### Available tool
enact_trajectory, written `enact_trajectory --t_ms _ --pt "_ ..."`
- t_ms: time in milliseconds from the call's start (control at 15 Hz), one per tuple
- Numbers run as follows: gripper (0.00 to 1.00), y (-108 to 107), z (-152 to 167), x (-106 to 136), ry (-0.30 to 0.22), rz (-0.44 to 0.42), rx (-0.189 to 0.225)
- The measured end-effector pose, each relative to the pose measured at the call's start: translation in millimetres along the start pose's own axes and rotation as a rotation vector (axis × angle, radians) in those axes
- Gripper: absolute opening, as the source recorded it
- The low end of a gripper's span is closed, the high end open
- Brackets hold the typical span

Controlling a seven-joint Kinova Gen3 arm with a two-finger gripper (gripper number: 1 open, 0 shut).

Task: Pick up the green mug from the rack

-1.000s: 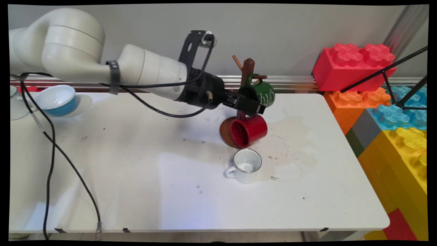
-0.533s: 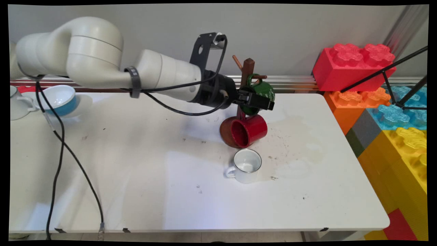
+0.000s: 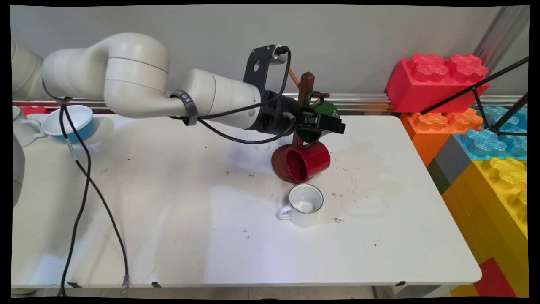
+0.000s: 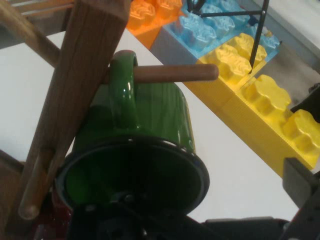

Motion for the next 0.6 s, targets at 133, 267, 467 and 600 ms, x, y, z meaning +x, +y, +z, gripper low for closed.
enact_trajectory --t_ms 133,267,467,600 --pt "0.0 0.0 0.9 -0.7 0.005 -0.01 0.006" --pt "0.0 -0.1 1.3 -1.4 0.009 -0.018 0.012" --pt "0.0 -1.2 1.1 -2.6 0.016 -0.029 0.026" --pt "0.0 -1.9 0.8 -3.0 0.02 -0.034 0.031"
